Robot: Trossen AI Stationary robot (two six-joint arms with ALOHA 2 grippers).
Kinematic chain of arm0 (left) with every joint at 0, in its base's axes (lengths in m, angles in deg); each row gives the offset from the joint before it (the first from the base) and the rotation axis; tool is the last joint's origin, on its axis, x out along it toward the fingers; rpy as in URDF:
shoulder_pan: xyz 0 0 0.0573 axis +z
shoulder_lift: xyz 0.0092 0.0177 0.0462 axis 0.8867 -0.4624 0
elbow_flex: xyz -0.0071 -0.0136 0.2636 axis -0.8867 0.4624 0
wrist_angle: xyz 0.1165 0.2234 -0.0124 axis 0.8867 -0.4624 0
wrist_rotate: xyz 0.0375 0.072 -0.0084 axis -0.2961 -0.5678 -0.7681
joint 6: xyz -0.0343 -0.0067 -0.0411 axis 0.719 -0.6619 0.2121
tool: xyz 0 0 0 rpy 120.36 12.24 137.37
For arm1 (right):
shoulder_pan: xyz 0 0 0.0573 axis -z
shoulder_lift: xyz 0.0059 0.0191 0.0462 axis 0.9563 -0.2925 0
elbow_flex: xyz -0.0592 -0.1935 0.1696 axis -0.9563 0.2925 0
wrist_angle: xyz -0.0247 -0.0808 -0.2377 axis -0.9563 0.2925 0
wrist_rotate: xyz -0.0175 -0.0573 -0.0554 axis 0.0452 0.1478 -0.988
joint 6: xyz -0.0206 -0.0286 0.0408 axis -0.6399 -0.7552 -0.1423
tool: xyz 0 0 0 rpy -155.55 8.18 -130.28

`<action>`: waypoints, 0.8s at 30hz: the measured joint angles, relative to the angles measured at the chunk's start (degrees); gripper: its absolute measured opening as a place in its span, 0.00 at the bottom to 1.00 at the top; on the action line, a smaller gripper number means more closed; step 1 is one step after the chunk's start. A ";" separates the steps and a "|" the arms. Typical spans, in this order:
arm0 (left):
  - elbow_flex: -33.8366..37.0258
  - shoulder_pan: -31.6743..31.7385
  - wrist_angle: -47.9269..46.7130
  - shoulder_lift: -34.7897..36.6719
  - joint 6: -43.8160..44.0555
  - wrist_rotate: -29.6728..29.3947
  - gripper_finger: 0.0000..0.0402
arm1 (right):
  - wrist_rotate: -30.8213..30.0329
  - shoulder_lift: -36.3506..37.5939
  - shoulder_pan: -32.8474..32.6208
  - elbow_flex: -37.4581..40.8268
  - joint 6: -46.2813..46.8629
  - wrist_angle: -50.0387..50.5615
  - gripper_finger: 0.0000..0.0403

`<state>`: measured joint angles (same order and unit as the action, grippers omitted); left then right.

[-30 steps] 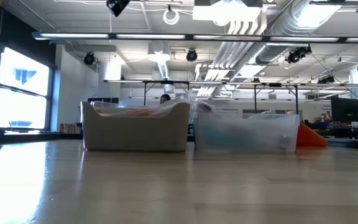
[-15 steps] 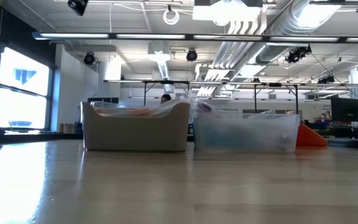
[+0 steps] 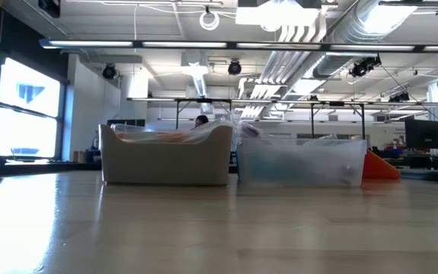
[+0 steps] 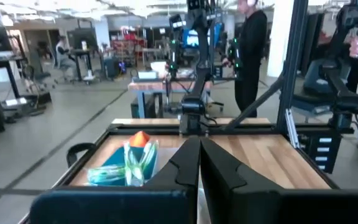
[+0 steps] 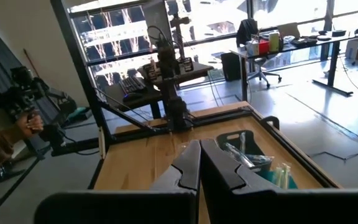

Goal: Pick & Place Toothbrushes
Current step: Return to Home Position

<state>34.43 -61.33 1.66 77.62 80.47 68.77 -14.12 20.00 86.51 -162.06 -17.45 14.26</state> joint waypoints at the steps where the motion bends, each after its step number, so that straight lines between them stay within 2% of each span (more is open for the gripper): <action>1: 0.29 0.00 -0.44 1.64 -0.16 -0.12 0.03 | -0.01 0.00 0.00 0.00 -0.01 0.27 0.01; 6: 1.33 0.00 -3.04 9.04 -0.40 -0.22 0.03 | -2.70 0.00 -0.02 0.00 -0.02 1.04 0.01; 16: 1.53 0.00 -6.03 8.60 0.45 -2.02 0.03 | -3.01 0.00 0.00 0.00 -0.17 1.17 0.01; 20: 1.91 -0.02 -3.75 8.78 0.62 -1.91 0.03 | -3.01 0.00 0.00 0.00 -0.07 1.17 0.01; 24: 6.34 -0.02 -0.13 8.61 -0.65 0.14 0.03 | -3.03 0.00 0.00 0.00 -0.13 1.17 0.01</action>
<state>40.77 -61.35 1.52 86.23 79.82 68.91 -17.15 20.00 86.51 -162.06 -17.58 15.43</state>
